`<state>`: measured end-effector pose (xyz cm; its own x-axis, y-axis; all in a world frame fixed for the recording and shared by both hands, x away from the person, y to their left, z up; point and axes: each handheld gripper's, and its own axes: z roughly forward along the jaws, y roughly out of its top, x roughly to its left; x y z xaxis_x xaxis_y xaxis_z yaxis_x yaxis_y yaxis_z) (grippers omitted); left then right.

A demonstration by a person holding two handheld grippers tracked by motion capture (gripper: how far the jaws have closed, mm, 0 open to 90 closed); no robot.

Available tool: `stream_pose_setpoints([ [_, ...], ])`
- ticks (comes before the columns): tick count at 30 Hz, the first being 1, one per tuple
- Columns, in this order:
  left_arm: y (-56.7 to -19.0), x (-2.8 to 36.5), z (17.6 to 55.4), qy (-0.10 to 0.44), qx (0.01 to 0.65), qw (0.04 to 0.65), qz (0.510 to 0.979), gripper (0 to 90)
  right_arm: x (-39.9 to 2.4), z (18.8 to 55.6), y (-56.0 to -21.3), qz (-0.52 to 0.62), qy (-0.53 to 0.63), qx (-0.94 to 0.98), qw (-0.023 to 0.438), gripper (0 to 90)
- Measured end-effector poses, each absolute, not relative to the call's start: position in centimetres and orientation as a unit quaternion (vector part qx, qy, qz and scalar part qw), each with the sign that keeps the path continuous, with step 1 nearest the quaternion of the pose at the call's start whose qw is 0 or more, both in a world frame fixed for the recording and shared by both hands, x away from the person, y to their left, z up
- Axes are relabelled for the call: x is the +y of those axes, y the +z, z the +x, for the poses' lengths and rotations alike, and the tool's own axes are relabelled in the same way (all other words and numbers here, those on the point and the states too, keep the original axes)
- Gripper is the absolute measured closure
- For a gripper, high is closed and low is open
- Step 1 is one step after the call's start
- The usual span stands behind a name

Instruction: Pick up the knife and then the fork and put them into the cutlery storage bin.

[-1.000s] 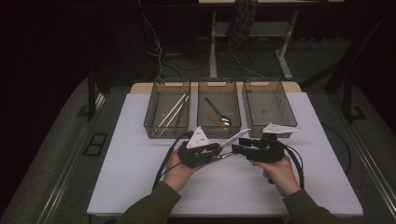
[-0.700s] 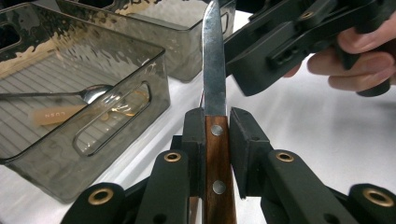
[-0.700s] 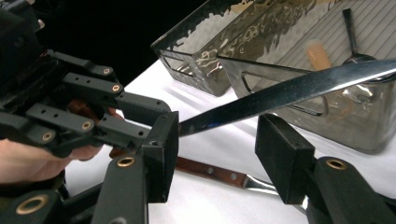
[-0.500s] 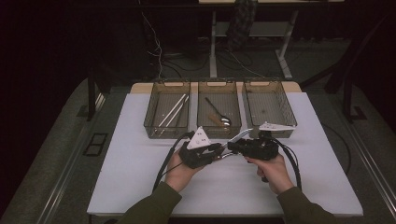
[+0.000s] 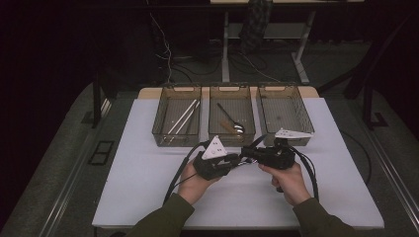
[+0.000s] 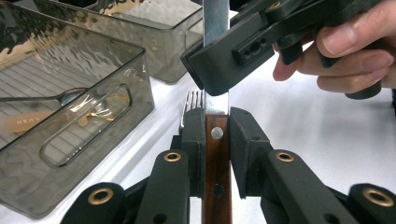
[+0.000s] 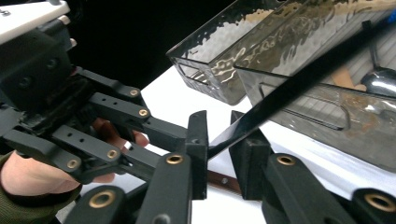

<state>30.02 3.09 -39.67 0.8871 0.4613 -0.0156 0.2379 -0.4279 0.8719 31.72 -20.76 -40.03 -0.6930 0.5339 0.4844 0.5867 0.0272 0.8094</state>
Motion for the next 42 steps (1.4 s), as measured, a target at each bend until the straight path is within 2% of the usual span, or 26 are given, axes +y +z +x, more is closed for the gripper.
stream_pose_setpoints([
  [9, -39.9, 2.9, 30.1, 0.108, 0.199, 0.493, 0.84, 75.2, -20.3, 31.2, -39.4, -0.368, -0.579, -0.727, 0.016, 87.7],
  [12, -40.0, 2.9, 30.1, 0.105, 0.19, 0.492, 0.843, 74.0, -20.1, 31.0, -39.2, -0.358, -0.576, -0.735, 0.006, 88.3],
  [22, -40.2, 4.8, 30.1, 0.088, 0.17, 0.48, 0.856, 49.2, -21.8, 31.0, -38.3, -0.365, -0.568, -0.737, -0.031, 88.3],
  [33, -41.5, 10.9, 28.7, 0.065, 0.201, 0.493, 0.844, 31.5, -23.8, 31.0, -37.1, -0.377, -0.56, -0.736, -0.05, 88.3],
  [42, -42.6, 13.8, 27.4, 0.078, 0.221, 0.486, 0.842, 14.9, -25.3, 31.0, -36.3, -0.388, -0.545, -0.741, -0.067, 88.3],
])
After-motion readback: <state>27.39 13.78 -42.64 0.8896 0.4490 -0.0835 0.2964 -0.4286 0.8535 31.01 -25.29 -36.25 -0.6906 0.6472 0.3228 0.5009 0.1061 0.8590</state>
